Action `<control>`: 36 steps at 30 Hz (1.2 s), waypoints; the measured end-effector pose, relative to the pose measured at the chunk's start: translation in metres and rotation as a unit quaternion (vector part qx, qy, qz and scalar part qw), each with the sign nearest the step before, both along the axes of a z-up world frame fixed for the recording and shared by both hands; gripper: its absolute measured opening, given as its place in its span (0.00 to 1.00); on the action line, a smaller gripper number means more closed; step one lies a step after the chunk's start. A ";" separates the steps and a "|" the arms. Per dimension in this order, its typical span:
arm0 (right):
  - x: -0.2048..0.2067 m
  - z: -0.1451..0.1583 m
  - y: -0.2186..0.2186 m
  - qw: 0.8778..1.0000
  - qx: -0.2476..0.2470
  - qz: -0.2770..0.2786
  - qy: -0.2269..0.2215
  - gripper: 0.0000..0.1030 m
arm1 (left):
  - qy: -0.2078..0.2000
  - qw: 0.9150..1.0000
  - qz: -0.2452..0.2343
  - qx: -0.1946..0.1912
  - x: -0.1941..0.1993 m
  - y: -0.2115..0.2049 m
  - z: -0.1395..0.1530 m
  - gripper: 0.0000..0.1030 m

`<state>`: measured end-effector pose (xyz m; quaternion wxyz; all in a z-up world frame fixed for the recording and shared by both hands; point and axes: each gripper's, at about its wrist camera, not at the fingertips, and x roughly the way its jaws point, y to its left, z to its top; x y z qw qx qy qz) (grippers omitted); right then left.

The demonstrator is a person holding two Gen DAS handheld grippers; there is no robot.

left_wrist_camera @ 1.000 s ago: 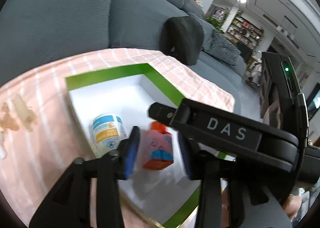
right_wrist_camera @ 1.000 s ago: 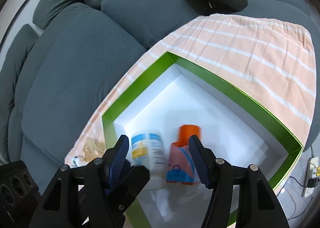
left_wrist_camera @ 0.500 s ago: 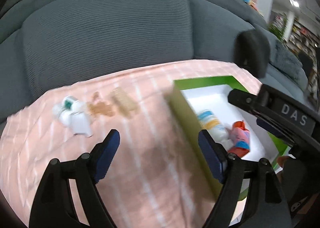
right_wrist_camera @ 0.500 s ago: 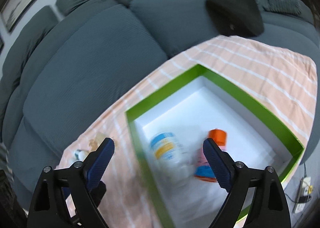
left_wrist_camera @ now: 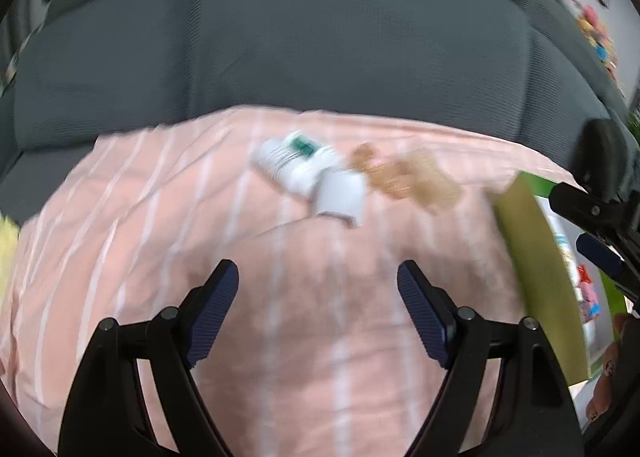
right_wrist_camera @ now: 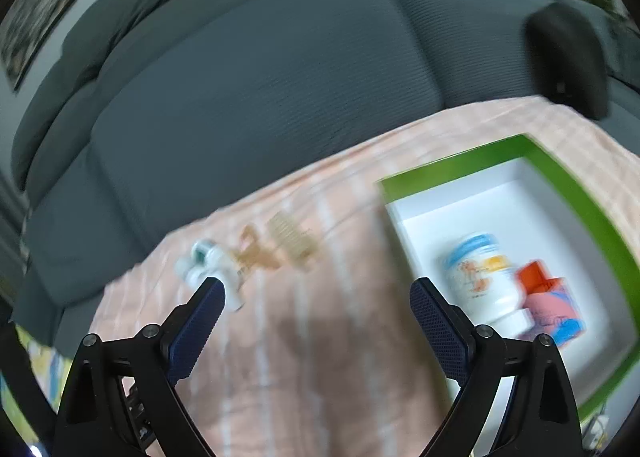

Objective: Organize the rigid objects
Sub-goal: 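Move the right gripper back to the grey-white inhaler piece, then grasp the grey-white inhaler piece with the right gripper and lift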

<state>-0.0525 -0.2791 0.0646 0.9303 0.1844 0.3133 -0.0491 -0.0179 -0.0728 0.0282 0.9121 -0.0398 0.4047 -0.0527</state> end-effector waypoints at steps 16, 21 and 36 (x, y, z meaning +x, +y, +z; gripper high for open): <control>0.134 -0.057 0.123 0.983 -0.025 0.147 0.109 0.91 | 0.053 0.992 0.113 -0.025 0.034 0.079 -0.037 0.79; 0.160 -0.067 0.134 0.982 -0.035 0.140 0.123 0.83 | 0.053 0.991 0.122 -0.019 0.036 0.087 -0.037 0.79; 0.140 -0.067 0.124 0.984 -0.025 0.144 0.104 0.52 | 0.060 0.991 0.115 -0.037 0.035 0.087 -0.039 0.79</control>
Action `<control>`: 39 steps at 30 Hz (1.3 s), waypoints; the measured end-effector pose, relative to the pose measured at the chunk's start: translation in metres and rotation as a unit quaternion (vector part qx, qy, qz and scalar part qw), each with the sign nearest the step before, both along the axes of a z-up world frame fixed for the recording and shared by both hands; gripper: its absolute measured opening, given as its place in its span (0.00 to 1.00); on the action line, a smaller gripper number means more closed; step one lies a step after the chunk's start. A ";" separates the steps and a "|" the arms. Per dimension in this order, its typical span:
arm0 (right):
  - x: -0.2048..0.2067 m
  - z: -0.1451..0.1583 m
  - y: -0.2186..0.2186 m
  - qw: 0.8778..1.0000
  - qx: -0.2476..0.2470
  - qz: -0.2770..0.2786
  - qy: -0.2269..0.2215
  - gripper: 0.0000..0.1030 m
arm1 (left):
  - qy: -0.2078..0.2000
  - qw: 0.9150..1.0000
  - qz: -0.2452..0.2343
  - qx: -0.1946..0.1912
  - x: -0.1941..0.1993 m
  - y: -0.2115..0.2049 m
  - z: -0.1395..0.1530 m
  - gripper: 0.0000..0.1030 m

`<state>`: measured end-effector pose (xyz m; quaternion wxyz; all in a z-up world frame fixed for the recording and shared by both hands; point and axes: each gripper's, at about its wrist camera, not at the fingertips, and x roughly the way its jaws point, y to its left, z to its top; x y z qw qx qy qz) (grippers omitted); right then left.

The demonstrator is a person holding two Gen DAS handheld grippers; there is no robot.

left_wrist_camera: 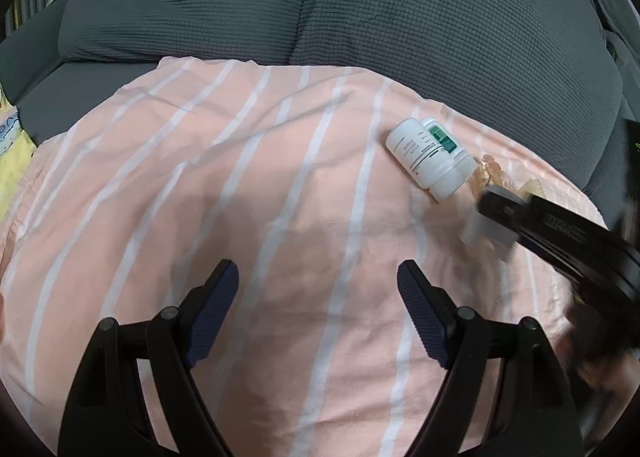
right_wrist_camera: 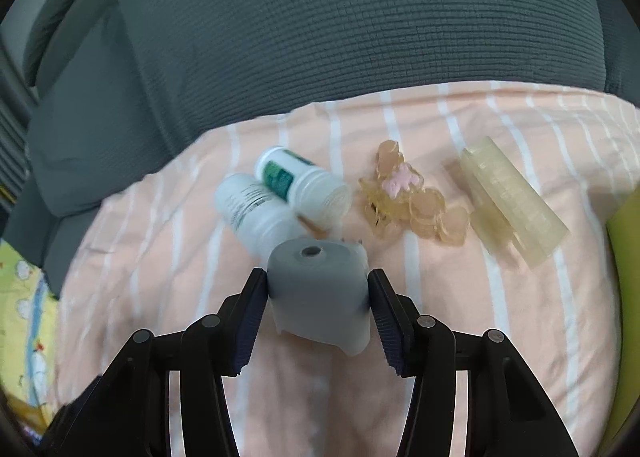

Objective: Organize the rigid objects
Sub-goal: 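Grasp the grey-white inhaler piece with the right gripper and lift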

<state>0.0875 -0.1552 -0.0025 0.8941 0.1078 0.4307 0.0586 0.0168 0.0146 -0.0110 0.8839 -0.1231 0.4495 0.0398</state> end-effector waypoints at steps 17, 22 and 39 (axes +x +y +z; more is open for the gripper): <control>-0.088 -0.017 -0.012 0.996 0.054 0.046 0.044 0.50 | 0.006 0.998 -0.067 -0.007 -0.008 -0.026 -0.008 0.79; -0.094 -0.011 -0.023 0.996 0.077 0.036 0.033 0.59 | 0.005 0.993 -0.108 -0.038 -0.011 -0.035 -0.007 0.79; -0.085 -0.028 -0.038 0.986 0.155 0.031 0.062 0.63 | 0.010 0.974 -0.220 -0.054 -0.023 -0.088 -0.022 0.77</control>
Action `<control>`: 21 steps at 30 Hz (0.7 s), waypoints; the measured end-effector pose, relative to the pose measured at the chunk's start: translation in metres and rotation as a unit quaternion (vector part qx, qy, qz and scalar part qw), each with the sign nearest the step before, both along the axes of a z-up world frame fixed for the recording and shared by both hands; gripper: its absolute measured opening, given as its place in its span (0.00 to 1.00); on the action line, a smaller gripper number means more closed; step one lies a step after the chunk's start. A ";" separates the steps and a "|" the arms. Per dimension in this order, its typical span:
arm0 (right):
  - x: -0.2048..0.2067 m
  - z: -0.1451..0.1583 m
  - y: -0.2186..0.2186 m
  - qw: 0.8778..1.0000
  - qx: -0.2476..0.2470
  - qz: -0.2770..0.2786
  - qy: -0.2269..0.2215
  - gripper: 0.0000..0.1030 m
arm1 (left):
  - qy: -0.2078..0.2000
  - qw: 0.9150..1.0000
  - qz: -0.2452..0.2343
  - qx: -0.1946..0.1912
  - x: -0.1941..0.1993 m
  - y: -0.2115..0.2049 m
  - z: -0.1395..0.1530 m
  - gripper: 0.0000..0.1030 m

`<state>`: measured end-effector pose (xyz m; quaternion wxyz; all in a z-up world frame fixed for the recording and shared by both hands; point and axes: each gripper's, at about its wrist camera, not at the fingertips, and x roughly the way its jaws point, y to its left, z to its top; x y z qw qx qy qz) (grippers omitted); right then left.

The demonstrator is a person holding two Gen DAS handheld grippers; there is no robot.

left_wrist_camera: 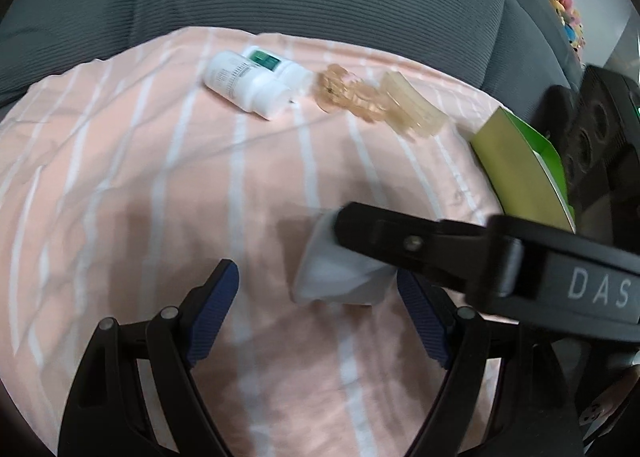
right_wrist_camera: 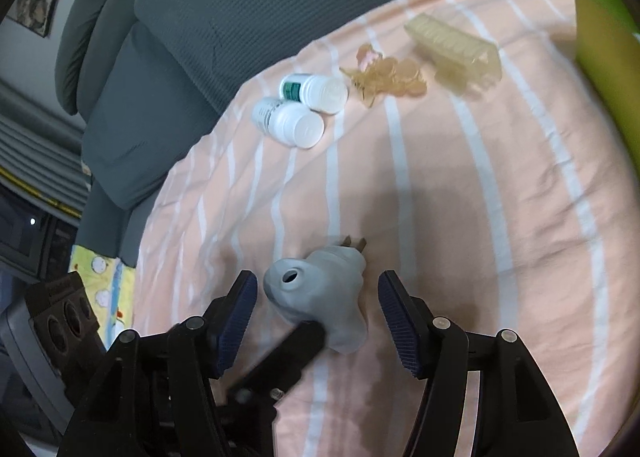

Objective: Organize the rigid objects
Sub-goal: 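Grasp the grey-white inhaler piece with the right gripper and lift, then place the inhaler piece into the white box and open the right gripper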

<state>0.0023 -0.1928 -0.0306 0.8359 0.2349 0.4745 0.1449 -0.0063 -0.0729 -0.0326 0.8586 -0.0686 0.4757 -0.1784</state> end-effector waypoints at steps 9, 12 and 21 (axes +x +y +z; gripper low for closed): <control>0.010 -0.017 0.004 0.999 0.024 0.022 0.023 0.61 | 0.013 0.999 -0.016 -0.032 0.003 -0.010 -0.009 0.55; 0.009 -0.014 0.006 0.999 0.025 0.025 0.012 0.60 | 0.004 0.999 -0.017 -0.036 0.002 -0.011 -0.004 0.53; -0.009 0.036 -0.012 0.998 0.002 0.007 -0.061 0.60 | -0.065 0.996 -0.047 -0.046 -0.005 -0.036 0.045 0.53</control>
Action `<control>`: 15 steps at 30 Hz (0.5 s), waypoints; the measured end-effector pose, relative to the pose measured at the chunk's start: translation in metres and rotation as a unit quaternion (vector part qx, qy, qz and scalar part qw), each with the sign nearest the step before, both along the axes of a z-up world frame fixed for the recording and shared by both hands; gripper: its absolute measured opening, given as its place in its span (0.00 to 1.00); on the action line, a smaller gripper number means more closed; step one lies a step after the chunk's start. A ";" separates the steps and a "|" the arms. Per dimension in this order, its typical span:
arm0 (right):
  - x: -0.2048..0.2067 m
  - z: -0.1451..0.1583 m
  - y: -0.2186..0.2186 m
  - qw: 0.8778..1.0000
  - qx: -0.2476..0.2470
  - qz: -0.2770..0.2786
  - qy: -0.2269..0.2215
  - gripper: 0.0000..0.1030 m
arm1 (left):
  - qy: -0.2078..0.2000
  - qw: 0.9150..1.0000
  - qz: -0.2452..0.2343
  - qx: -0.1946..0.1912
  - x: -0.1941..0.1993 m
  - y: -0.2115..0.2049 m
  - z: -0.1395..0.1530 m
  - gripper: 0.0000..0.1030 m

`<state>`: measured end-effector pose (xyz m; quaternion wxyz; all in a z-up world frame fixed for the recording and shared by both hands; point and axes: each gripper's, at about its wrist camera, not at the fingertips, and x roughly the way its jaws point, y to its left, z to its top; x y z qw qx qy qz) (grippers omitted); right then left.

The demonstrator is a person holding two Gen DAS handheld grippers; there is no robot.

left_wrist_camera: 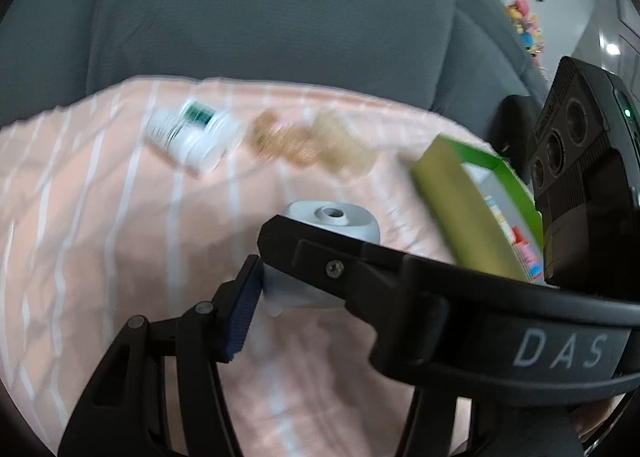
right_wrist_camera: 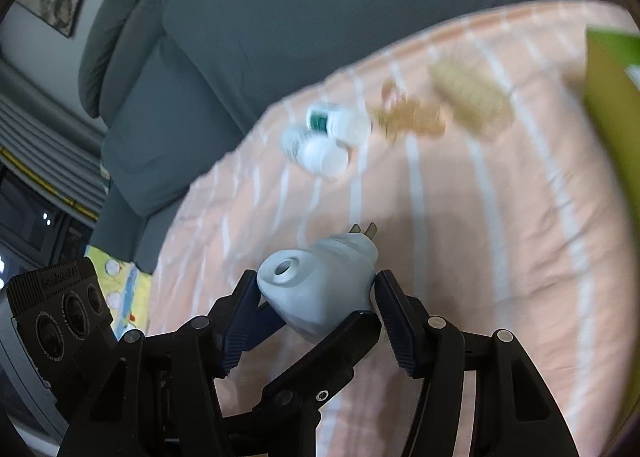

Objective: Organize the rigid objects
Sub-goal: 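Place the inhaler piece into the white box and open the right gripper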

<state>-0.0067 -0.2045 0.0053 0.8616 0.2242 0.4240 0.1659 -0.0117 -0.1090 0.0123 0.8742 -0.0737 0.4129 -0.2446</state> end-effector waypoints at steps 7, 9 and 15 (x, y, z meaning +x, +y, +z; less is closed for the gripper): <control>-0.027 0.048 -0.053 0.997 -0.013 -0.057 -0.052 0.60 | -0.037 0.998 -0.054 0.000 -0.002 -0.063 0.038 0.52; -0.033 0.056 -0.073 0.995 -0.007 -0.075 -0.061 0.60 | -0.046 0.996 -0.070 0.005 -0.003 -0.084 0.047 0.52; -0.054 0.073 -0.125 0.989 0.000 -0.122 -0.083 0.60 | -0.066 0.990 -0.125 0.010 -0.007 -0.141 0.061 0.52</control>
